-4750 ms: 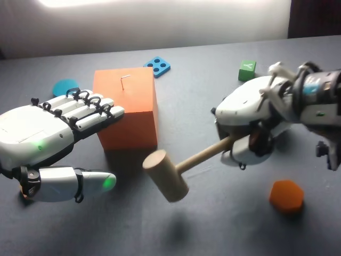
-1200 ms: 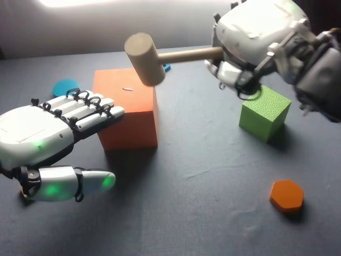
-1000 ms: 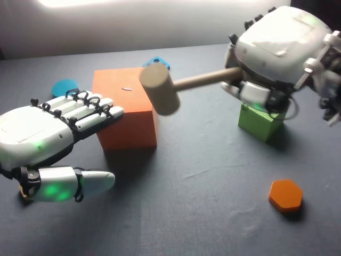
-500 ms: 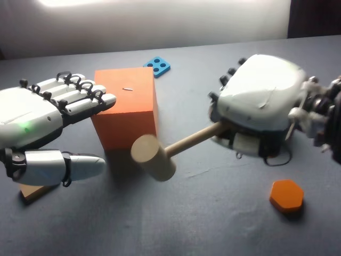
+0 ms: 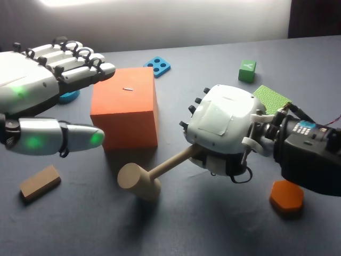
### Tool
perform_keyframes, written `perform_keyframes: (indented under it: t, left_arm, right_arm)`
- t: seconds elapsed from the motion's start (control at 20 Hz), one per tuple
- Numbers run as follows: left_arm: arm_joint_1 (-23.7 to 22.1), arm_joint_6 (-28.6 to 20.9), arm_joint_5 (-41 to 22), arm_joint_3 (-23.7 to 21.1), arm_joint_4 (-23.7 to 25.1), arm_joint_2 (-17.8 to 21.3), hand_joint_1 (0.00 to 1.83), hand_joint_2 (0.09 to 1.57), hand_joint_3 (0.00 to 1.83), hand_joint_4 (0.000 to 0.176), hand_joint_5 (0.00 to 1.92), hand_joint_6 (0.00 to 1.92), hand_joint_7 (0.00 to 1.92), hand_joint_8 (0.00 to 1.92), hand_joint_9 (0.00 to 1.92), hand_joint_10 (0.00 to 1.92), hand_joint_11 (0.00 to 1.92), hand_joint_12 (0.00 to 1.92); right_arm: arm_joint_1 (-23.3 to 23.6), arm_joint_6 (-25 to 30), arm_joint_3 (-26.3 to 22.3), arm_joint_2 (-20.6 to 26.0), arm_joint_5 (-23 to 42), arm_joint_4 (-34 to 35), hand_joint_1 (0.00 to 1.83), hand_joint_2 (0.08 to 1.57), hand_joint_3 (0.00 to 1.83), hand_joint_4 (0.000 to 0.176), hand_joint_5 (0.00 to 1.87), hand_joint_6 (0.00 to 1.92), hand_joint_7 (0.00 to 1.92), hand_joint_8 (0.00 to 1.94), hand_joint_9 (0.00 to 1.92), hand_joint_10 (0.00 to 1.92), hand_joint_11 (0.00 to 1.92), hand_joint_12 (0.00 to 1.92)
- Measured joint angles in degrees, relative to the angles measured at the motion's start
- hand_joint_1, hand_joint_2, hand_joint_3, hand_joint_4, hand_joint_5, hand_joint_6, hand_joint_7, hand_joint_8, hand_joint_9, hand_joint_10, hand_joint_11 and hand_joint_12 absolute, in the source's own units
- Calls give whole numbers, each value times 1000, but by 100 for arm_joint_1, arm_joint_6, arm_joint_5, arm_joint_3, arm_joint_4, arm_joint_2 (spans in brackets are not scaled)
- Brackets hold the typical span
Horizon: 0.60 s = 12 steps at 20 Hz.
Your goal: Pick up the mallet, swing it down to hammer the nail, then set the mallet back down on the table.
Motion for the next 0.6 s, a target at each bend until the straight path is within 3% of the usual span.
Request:
perform_keyframes:
  t: [0.4,0.5,0.55,0.6]
  left_arm:
    - [-262,-33,398,-155,9,48,0,1253,2,0,58,3,35,2,7,3,0,0]
    - [-262,-33,431,-177,11,59,0,1249,0,0,58,9,40,9,14,5,0,0]
    - [-262,-37,444,-190,13,61,0,1244,0,0,48,4,32,5,2,0,0,0]
    - [-262,-35,459,-190,13,61,0,1245,0,0,42,1,33,5,7,3,0,0]
  right_arm:
    - [-129,-184,109,-144,291,52,653,1419,0,0,1056,1921,1343,1941,1439,1921,1556,1921]
    - [-177,-223,140,-184,404,68,543,1338,0,0,791,1921,907,1941,970,1921,1121,1921]
    - [-184,-278,175,-210,409,70,534,1315,0,0,676,1921,734,1941,763,1921,838,1921]
    - [-210,-376,238,-258,339,61,345,1336,4,0,523,1880,545,1872,504,1894,433,1921]
